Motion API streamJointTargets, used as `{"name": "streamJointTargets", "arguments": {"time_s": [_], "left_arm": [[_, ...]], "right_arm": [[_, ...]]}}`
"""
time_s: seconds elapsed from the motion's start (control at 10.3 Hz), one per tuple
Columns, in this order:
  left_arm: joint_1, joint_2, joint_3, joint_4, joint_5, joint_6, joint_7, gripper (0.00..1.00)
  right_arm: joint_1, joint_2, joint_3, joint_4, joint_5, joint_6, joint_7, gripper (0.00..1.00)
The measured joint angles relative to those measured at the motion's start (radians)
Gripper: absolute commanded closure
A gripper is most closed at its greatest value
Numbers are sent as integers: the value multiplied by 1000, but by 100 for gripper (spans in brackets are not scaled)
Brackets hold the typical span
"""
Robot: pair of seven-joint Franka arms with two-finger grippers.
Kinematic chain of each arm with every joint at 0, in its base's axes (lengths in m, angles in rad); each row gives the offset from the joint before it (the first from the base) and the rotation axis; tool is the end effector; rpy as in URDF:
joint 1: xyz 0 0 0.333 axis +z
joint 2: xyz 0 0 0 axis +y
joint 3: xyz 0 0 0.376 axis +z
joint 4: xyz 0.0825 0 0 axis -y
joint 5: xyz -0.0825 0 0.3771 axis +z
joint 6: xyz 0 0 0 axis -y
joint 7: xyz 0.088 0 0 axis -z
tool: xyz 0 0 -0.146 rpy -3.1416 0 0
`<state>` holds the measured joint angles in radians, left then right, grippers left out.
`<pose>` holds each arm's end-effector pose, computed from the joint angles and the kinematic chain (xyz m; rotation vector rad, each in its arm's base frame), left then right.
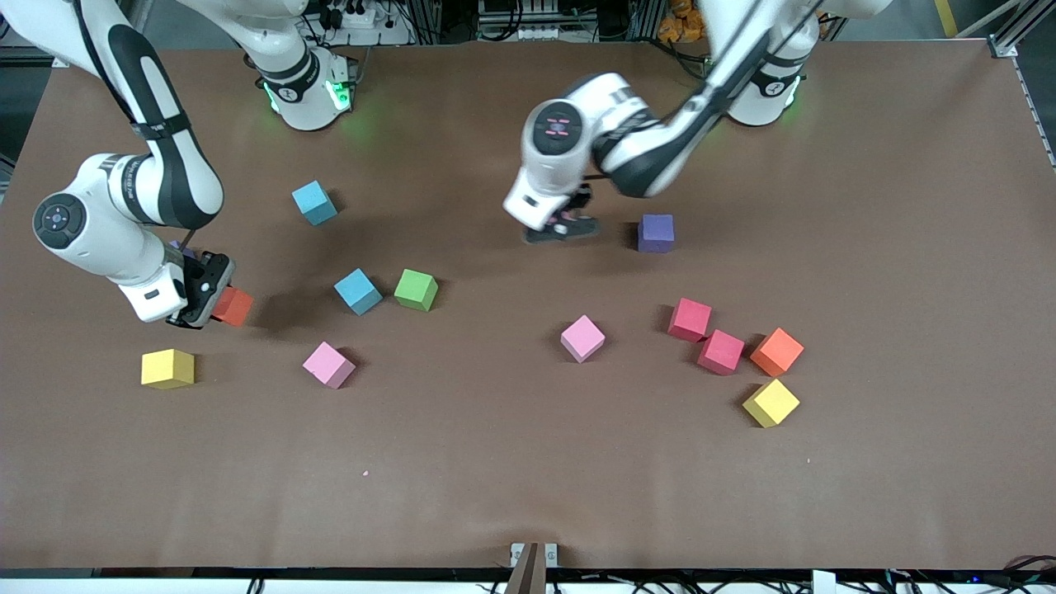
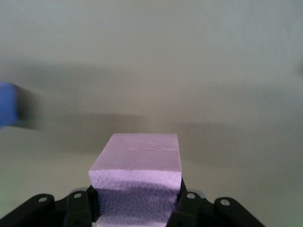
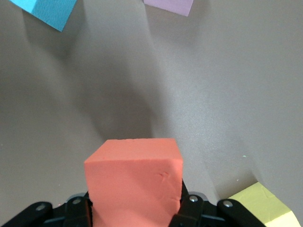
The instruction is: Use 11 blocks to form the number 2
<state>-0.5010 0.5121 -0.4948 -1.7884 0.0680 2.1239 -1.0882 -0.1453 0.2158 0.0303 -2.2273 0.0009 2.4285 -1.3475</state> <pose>0.3854 -0.5304 0.3054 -3.1140 -0.1461 0.3357 0.5490 -0.0636 0.2997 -2.5527 -1.8054 0.0095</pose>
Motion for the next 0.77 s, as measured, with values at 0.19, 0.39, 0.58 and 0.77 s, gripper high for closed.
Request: {"name": "streamJointTargets", "arguments": {"time_s": [0.19,0.39,0.58,0.77], "left_arm": [[-96,66,1,11,14,41,-2,100],[-157,115,3,17,47,54,-3,100],[-185,148,4,30,53,57,-6,100],[-185,153,5,37,54,61,-6,99]], "right_arm": [[0,1,0,3,0,0,0,100],[0,2,0,4,0,0,0,97],[0,2,0,5,0,-1,0,86],[0,2,0,5,0,-1,0,86]]}}
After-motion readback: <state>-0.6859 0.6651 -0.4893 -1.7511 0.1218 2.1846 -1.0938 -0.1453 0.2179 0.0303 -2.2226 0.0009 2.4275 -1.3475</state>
